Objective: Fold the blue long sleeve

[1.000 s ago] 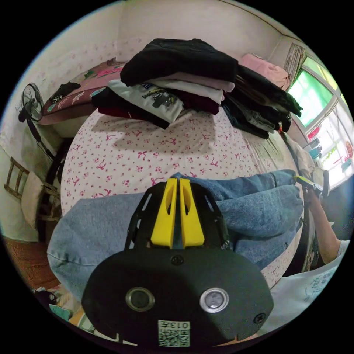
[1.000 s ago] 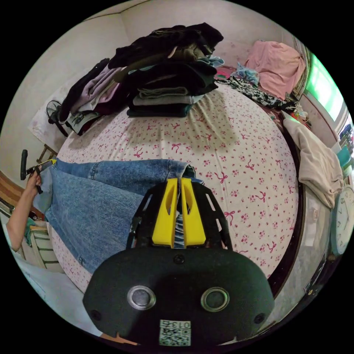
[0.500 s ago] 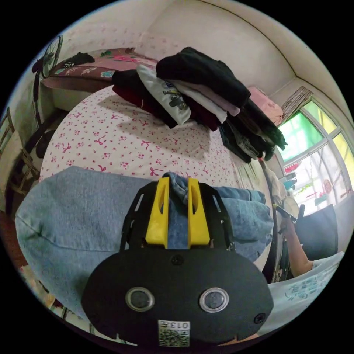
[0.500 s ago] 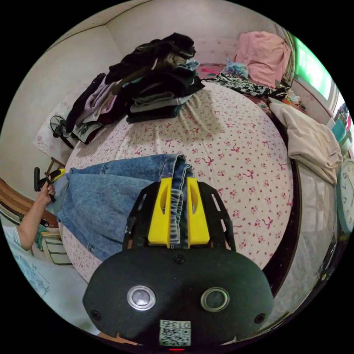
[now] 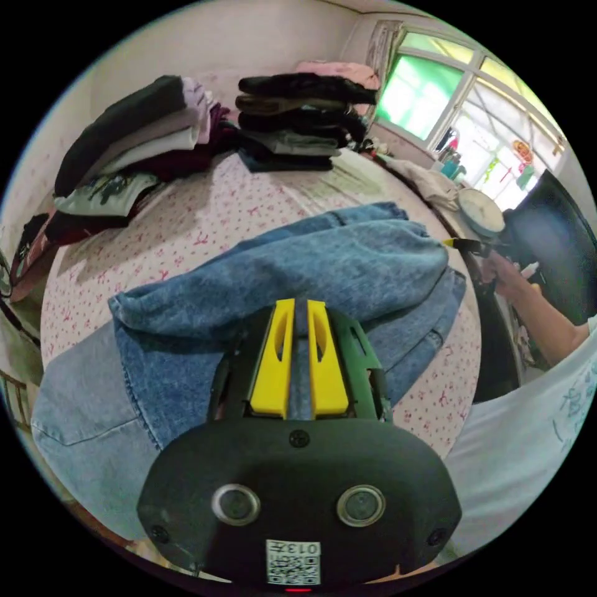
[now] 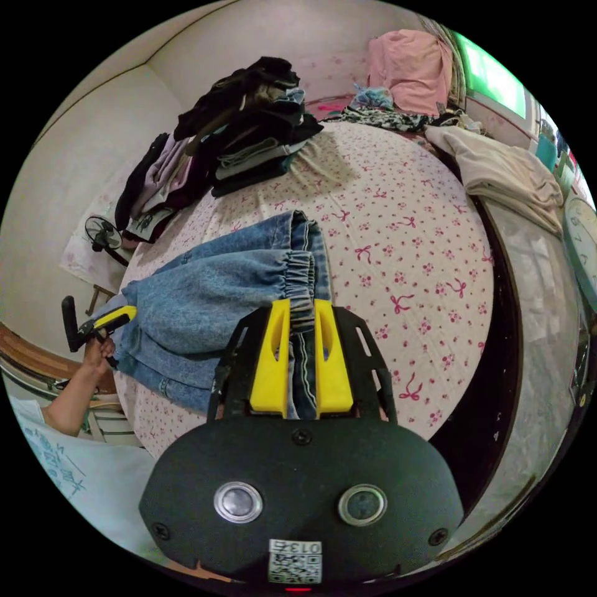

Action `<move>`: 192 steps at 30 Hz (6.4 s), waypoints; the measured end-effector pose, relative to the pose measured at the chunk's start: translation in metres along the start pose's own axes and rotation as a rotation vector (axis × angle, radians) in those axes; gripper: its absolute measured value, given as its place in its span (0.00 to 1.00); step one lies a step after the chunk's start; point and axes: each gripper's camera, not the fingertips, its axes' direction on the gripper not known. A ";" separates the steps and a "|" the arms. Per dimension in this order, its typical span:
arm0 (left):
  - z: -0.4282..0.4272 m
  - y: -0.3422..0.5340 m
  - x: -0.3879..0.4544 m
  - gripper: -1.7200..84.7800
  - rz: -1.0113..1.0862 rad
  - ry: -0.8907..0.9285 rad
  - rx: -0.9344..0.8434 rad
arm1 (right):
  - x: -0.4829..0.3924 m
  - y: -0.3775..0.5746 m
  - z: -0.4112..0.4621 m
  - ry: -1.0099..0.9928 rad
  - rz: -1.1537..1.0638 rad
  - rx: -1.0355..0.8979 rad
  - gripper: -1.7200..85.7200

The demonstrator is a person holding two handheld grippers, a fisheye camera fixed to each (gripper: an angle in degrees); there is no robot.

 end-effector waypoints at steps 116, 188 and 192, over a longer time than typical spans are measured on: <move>-0.069 0.023 -0.186 0.08 -0.389 -0.073 0.231 | -0.199 -0.058 -0.072 0.277 -0.442 -0.002 0.02; 0.096 -0.039 0.207 0.02 0.391 -0.032 -0.189 | -0.018 0.087 -0.084 -0.056 -0.200 -0.081 0.06; 0.093 -0.038 0.206 0.02 0.390 0.012 -0.213 | -0.029 0.096 -0.103 -0.029 -0.231 -0.059 0.05</move>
